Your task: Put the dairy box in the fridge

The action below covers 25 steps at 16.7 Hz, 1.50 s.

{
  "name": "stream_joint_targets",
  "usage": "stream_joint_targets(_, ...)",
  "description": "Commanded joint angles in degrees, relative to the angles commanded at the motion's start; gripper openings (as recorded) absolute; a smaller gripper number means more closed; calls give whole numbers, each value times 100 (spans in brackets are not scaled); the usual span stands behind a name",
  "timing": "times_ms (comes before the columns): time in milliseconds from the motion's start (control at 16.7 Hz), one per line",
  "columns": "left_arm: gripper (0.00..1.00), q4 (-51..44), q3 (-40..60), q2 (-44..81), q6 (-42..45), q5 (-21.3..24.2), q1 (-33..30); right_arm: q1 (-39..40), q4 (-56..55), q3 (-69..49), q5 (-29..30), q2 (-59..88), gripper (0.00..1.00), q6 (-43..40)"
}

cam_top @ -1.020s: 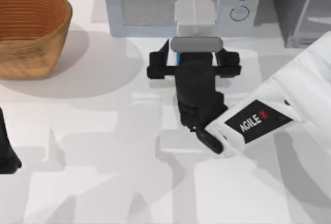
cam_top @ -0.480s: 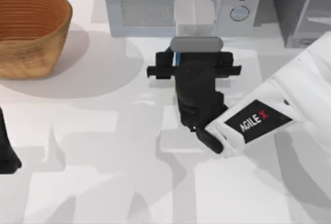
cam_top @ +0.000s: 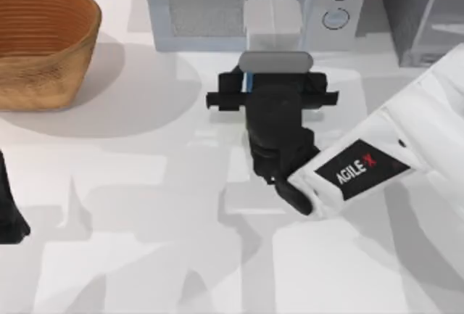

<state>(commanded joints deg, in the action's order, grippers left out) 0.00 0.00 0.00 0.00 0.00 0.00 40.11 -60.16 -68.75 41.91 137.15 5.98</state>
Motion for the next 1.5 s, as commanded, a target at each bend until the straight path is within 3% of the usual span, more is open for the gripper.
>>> stream_joint_targets(420, 100, 0, 0, 0, 0, 0, 0, 16, 224, -51, -6, -217, 0, 21)
stream_joint_targets(960, 100, 0, 0, 0, 0, 0, 0, 13, 2674, -586, -28, -2043, 0, 25)
stream_joint_targets(1500, 100, 0, 0, 0, 0, 0, 0, -73, 2900, -352, -213, -2441, 0, -6)
